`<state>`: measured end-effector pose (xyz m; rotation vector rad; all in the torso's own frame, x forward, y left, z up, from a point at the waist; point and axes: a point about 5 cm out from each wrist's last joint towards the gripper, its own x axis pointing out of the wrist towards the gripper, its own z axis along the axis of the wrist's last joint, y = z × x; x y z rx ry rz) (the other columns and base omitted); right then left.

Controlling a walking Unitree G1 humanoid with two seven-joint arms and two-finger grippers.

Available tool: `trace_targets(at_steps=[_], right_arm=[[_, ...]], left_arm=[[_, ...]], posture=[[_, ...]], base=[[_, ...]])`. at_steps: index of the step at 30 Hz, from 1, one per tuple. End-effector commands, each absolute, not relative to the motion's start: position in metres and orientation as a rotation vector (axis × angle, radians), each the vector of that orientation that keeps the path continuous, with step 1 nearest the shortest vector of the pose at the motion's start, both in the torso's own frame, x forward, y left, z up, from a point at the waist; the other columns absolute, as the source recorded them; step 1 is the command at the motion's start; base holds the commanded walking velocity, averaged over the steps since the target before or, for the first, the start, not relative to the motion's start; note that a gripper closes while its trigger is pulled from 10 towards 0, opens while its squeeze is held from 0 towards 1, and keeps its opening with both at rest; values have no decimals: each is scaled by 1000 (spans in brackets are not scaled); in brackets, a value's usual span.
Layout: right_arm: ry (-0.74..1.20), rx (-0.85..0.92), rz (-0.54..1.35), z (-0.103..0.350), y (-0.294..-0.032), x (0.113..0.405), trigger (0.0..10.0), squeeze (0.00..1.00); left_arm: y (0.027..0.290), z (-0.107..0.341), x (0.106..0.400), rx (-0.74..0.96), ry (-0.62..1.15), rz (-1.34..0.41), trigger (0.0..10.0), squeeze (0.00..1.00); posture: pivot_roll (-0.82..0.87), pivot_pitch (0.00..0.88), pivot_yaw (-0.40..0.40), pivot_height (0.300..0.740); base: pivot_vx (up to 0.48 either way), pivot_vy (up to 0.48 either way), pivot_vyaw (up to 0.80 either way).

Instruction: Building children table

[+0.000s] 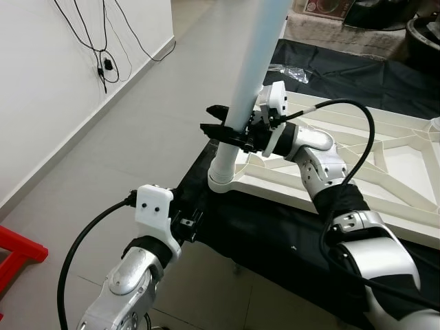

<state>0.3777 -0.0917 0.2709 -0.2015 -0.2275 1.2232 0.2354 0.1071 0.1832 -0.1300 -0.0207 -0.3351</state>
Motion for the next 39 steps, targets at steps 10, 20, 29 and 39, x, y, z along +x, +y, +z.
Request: trace_targets(at_steps=[10,20,29,39], right_arm=[[215,-136,811,207,-102,398,10000,0],[155,6,428,197,-122,401,10000,0],[75,49,436,201,-116,392,10000,0],[124,-3,246,189,-101,383,10000,0]], left_arm=[[110,179,239,-120,-16,-330,10000,0],[114,178,241,-105,-21,-318,10000,0],[115,179,244,-98,-29,-321,10000,0],[118,179,248,-91,-36,-317,10000,0]], posture=[[148,182,-54,740],[145,182,-43,740],[144,183,-40,740],[144,178,-39,740]], base=[[0,0,0],[0,0,0],[0,0,0],[0,0,0]])
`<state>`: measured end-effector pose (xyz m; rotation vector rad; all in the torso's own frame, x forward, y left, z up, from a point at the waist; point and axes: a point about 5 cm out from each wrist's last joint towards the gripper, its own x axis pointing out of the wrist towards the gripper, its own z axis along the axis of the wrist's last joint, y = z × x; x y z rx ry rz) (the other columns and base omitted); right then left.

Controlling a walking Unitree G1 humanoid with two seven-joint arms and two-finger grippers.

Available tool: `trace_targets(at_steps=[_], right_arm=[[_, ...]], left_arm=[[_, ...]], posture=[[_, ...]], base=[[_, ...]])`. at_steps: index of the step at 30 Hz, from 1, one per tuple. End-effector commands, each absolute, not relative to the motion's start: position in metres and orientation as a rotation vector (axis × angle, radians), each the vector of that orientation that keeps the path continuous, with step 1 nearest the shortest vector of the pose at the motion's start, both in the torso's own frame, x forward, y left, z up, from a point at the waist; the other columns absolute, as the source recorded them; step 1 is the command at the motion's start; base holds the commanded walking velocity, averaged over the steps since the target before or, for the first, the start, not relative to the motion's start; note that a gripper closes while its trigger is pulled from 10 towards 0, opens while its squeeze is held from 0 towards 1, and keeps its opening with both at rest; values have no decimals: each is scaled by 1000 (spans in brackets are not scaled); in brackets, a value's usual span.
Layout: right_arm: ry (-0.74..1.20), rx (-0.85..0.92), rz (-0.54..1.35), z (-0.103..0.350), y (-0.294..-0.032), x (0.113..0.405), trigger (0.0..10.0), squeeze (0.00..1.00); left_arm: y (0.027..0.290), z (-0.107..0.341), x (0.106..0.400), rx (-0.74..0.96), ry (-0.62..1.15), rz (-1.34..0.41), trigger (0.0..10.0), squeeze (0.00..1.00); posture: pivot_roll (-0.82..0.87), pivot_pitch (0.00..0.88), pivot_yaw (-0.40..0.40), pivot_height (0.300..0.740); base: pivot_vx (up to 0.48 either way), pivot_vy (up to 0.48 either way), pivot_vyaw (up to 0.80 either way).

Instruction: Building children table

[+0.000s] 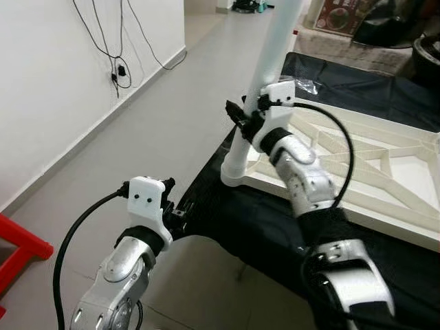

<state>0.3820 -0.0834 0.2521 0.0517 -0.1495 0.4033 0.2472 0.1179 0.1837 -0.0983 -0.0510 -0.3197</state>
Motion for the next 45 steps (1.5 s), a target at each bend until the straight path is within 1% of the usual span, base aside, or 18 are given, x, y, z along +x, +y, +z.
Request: trace_targets(at_steps=[1,2,3,4,5,6,11,13,15,18,19,23,26,33,34,38,44,45], right_arm=[[124,-3,246,189,-101,383,10000,0],[134,-1,171,187,-104,384,10000,0],[134,-1,171,187,-104,384,10000,0],[128,-6,91,187,-108,384,10000,0],[128,-6,91,187,-108,384,10000,0],[116,-7,-15,186,-115,382,10000,0],[88,-17,-82,189,-117,377,10000,0],[69,-12,-193,191,-120,369,10000,0],[69,-12,-193,191,-120,369,10000,0],[58,-17,-316,192,-122,362,10000,0],[58,-17,-316,192,-122,362,10000,0],[66,-17,-480,194,-115,349,10000,0],[87,-22,-553,194,-113,345,10000,0],[107,34,-628,193,-109,339,10000,0],[129,94,-657,193,-104,336,10000,0],[151,129,-663,194,-100,335,10000,0],[45,216,-588,219,-95,341,10000,0],[-11,237,-568,231,-96,344,10000,0]], left_arm=[[118,179,248,-91,-36,-317,10000,0],[119,179,248,-90,-36,-317,10000,0],[119,179,248,-90,-36,-317,10000,0],[119,179,248,-89,-36,-317,10000,0],[119,179,248,-89,-36,-317,10000,0],[120,179,248,-89,-35,-316,10000,0],[120,178,249,-87,-35,-317,10000,0],[120,178,250,-87,-35,-318,10000,0],[120,178,250,-87,-35,-318,10000,0],[120,178,250,-87,-35,-319,10000,0],[120,178,250,-87,-35,-319,10000,0],[118,176,250,-89,-32,-322,10000,0],[117,175,251,-89,-32,-323,10000,0],[117,174,252,-89,-34,-323,10000,0],[117,173,252,-89,-34,-325,10000,0],[117,173,252,-88,-34,-326,10000,0],[118,173,252,-86,-36,-326,10000,0],[118,173,253,-85,-37,-325,10000,0]], posture=[[144,178,-39,740],[144,179,-40,740],[144,179,-40,740],[146,179,-42,740],[146,179,-42,740],[145,180,-40,740],[143,180,-39,740],[143,179,-39,740],[143,179,-39,740],[142,177,-39,740],[142,177,-39,740],[140,171,-39,740],[139,166,-38,740],[137,157,-39,740],[139,151,-40,740],[139,151,-40,740],[141,145,-40,740],[141,140,-38,740]], base=[[0,0,0],[0,0,0],[0,0,0],[0,0,0],[0,0,0],[0,0,0],[0,0,0],[0,0,0],[0,0,0],[0,0,0],[0,0,0],[0,0,0],[0,0,0],[0,0,0],[0,0,0],[0,0,0],[0,0,0],[0,0,0]])
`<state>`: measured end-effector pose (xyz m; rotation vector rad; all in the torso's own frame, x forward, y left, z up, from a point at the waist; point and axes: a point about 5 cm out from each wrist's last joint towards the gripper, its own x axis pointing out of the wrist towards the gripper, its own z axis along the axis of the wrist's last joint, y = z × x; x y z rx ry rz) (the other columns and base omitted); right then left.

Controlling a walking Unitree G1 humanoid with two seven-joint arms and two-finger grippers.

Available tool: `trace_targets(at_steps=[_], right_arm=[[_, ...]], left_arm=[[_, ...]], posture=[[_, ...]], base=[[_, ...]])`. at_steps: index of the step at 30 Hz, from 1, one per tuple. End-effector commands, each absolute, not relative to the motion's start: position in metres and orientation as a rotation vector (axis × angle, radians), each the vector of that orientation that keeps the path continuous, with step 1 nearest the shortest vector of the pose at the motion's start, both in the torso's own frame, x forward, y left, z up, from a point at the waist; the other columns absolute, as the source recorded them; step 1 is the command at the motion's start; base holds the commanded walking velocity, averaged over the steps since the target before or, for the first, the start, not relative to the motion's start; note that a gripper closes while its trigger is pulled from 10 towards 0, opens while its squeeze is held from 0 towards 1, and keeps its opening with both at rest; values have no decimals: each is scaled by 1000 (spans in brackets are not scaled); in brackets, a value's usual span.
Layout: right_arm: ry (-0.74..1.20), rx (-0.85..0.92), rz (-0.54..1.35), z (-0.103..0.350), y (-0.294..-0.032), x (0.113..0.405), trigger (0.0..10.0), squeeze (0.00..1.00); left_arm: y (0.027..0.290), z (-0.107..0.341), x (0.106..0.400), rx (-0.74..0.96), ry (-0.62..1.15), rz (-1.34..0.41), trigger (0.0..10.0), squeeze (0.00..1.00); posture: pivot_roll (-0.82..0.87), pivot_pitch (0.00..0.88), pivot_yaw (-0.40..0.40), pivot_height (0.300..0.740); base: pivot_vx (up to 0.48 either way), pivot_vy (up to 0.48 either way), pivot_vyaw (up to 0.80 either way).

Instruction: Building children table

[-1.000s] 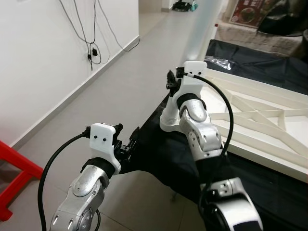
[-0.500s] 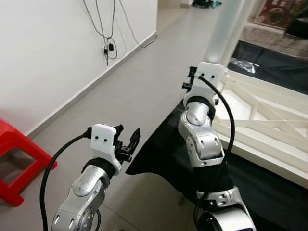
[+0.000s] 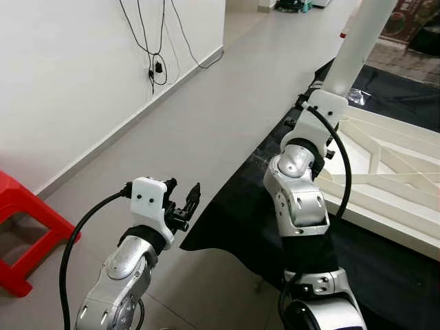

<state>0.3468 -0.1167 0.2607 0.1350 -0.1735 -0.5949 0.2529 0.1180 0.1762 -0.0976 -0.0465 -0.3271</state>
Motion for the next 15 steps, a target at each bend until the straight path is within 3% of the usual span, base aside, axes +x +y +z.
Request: trace_targets(at_steps=[1,8,9,14,15], right_arm=[[-60,256,-551,242,-98,345,10000,0],[-291,309,-427,289,-103,347,10000,0],[-345,336,-344,298,-101,346,10000,0],[-383,377,-179,307,-95,346,10000,0],[-360,412,-106,305,-92,347,10000,0]], left_arm=[[118,173,253,-84,-38,-325,10000,0],[118,173,255,-90,-39,-325,10000,0],[118,174,256,-89,-38,-327,10000,0],[116,174,258,-83,-36,-340,10000,0],[115,174,258,-82,-35,-356,10000,1000]], posture=[[141,140,-38,740],[140,133,-34,740],[138,131,-32,740],[135,125,-24,740],[133,122,-23,740]], base=[[0,0,0],[0,0,0],[0,0,0],[0,0,0],[0,0,0]])
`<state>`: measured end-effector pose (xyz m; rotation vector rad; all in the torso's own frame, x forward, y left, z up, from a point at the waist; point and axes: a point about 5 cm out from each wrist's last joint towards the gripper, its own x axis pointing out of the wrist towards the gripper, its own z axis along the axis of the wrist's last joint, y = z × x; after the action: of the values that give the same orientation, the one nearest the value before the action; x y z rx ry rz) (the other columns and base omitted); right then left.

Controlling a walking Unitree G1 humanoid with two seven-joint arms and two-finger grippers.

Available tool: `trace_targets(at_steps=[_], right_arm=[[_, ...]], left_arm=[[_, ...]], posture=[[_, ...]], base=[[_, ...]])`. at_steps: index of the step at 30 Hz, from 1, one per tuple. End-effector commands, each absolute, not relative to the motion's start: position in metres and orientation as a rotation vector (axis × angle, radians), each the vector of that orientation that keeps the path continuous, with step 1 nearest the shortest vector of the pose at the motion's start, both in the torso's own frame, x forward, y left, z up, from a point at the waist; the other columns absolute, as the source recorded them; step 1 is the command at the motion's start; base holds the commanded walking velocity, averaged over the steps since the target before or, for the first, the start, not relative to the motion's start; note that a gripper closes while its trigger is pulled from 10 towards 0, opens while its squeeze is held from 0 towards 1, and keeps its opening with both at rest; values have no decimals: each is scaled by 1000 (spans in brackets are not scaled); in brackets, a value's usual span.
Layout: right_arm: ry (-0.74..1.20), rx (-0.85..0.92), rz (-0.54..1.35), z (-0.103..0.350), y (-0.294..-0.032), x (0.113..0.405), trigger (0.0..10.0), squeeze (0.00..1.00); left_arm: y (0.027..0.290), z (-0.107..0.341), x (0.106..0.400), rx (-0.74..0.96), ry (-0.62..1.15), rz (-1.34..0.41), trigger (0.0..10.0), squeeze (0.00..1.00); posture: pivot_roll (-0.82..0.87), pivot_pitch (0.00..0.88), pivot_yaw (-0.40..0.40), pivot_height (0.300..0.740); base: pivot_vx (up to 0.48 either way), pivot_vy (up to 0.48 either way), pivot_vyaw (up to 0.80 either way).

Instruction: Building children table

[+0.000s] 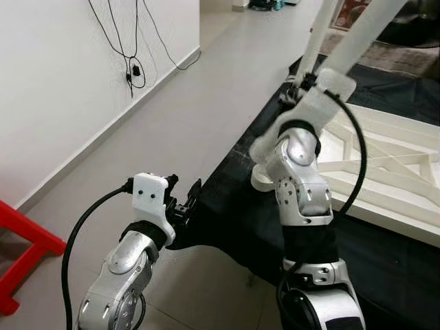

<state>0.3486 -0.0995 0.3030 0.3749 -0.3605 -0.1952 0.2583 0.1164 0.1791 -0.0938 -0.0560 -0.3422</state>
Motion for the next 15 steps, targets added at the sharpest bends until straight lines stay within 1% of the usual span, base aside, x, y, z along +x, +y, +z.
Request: trace_targets(at_steps=[1,2,3,5,6,7,8,9,11,12,14,15], right_arm=[[-360,412,-106,305,-92,347,10000,0],[-346,431,-1,300,-86,345,10000,0],[-346,431,-1,300,-86,345,10000,0],[-319,463,120,289,-80,342,10000,0],[-319,463,120,289,-80,342,10000,0],[-311,469,171,284,-77,339,10000,0],[-303,471,213,279,-74,336,10000,0],[-303,471,213,279,-74,336,10000,0],[-292,472,266,273,-69,333,10000,0],[-292,472,266,273,-69,333,10000,0],[-285,463,312,268,-64,328,10000,0],[-285,463,312,268,-64,328,10000,0]], left_arm=[[115,174,258,-82,-35,-356,10000,1000],[111,175,259,-38,-40,-381,10000,1000],[111,175,259,-38,-40,-381,10000,1000],[107,173,264,69,-25,-403,10000,1000],[107,173,264,69,-25,-403,10000,1000],[105,170,267,124,-7,-419,10000,1000],[102,165,272,187,12,-455,10000,0],[102,165,272,187,12,-455,10000,0],[99,162,278,256,22,-497,10000,0],[99,162,278,256,22,-497,10000,0],[98,162,286,363,8,-513,10000,0],[98,162,286,363,8,-513,10000,0]], posture=[[133,122,-23,740],[131,120,-20,740],[131,120,-20,740],[129,114,-19,740],[129,114,-19,740],[128,113,-16,740],[130,109,-18,740],[130,109,-18,740],[127,108,-16,740],[127,108,-16,740],[124,104,-15,740],[124,104,-15,740]], base=[[0,0,0],[0,0,0],[0,0,0],[0,0,0],[0,0,0],[0,0,0],[0,0,0],[0,0,0],[0,0,0],[0,0,0],[0,0,0],[0,0,0]])
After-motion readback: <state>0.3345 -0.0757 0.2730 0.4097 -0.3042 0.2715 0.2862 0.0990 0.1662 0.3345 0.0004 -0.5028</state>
